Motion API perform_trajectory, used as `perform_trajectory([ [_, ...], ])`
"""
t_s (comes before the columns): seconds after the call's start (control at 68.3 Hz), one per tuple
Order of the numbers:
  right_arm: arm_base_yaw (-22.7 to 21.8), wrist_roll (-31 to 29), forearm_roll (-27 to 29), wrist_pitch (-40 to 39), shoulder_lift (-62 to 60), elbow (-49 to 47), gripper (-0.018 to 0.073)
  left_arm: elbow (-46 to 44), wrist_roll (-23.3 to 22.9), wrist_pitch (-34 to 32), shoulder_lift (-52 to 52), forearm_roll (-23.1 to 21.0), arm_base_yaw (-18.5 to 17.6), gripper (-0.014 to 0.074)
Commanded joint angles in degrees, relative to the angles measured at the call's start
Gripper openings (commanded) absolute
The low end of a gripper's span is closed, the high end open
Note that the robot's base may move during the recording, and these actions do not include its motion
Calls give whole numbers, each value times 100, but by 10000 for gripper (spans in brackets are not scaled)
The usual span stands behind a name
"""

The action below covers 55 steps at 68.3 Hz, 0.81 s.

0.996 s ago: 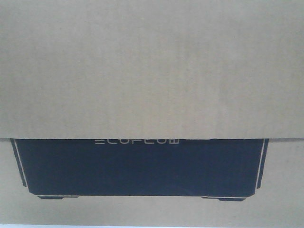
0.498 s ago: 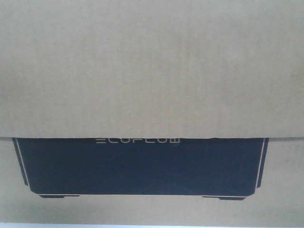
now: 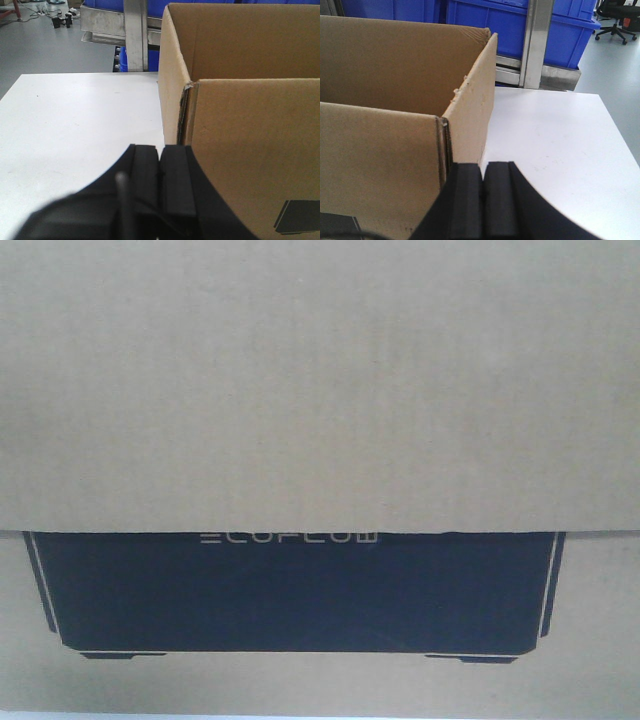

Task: Grab box from left shelf to table start
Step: 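Open both grippers and release the box on the table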

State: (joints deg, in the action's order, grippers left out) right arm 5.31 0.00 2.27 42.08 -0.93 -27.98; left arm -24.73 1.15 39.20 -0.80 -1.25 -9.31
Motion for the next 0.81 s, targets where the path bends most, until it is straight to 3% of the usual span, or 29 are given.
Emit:
perform_trajectory([
  [0.0,-27,-45,-51,-554,93,-134,54,-134,10,-554,66,-13,-44,-99],
  [0.337,-27,-45,-51,-554,93,-134,54,109,10,-789,-64,1,95,-99],
  [0.791,-27,-45,-51,-554,93,-134,54,2640,10,-4448,-81,-39,778,-99],
])
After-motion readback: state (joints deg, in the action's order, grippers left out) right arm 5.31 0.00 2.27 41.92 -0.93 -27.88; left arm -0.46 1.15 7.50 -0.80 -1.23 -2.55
